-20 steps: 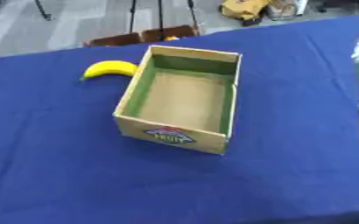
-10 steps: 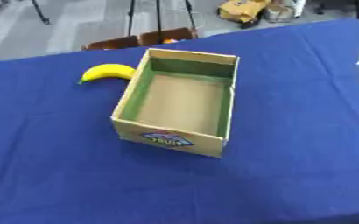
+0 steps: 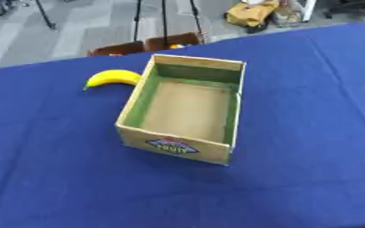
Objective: Pick up objects on the table and place them in the box.
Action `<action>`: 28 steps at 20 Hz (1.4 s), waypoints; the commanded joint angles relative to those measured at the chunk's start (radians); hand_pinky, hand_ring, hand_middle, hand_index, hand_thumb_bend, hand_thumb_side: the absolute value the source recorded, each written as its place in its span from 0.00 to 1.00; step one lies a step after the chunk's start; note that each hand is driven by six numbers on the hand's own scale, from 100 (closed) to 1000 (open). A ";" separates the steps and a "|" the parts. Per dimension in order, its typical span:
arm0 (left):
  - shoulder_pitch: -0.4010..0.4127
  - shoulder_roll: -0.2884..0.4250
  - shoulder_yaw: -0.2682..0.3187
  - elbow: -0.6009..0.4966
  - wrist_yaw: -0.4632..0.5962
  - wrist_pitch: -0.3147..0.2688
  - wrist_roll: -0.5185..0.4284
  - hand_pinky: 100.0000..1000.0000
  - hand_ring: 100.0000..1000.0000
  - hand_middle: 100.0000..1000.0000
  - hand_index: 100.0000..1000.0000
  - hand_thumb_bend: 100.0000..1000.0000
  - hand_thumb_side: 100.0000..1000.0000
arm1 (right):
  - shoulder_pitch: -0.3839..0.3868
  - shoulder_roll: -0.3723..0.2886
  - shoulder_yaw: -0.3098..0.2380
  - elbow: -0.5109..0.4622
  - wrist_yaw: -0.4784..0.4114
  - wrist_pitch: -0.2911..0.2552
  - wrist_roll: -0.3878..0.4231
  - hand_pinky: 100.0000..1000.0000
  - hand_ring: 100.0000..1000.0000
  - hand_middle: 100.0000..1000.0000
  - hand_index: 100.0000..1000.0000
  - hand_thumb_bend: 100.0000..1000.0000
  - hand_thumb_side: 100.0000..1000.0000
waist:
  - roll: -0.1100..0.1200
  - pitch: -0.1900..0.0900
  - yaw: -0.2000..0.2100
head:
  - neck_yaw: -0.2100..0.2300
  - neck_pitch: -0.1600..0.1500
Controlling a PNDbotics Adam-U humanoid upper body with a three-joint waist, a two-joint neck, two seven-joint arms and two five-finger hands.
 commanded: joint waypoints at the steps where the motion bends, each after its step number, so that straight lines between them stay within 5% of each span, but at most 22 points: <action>1: -0.062 0.033 -0.010 0.144 -0.028 -0.028 -0.028 0.91 0.98 0.97 1.00 0.00 0.88 | -0.020 -0.024 0.002 -0.015 -0.011 -0.001 0.008 0.69 0.85 0.78 0.90 0.00 1.00 | 0.001 -0.013 -0.006 | 0.011 -0.017; 10: -0.168 -0.016 -0.027 0.428 -0.210 -0.143 -0.116 0.90 0.98 0.99 1.00 0.00 0.73 | -0.037 -0.030 0.011 -0.015 -0.017 -0.003 0.014 0.69 0.85 0.77 0.90 0.00 1.00 | 0.021 0.014 -0.038 | 0.053 -0.038; 19: -0.236 -0.077 -0.027 0.583 -0.360 -0.166 -0.302 0.98 1.00 1.00 1.00 0.01 0.79 | -0.057 -0.032 0.022 -0.015 -0.022 -0.005 0.022 0.69 0.85 0.77 0.90 0.00 1.00 | 0.038 0.039 -0.072 | 0.097 -0.076; 28: -0.275 -0.131 -0.032 0.644 -0.430 -0.193 -0.413 1.00 1.00 1.00 1.00 0.24 0.78 | -0.073 -0.029 0.029 -0.015 -0.029 -0.008 0.028 0.70 0.85 0.77 0.90 0.00 1.00 | 0.049 0.058 -0.094 | 0.115 -0.098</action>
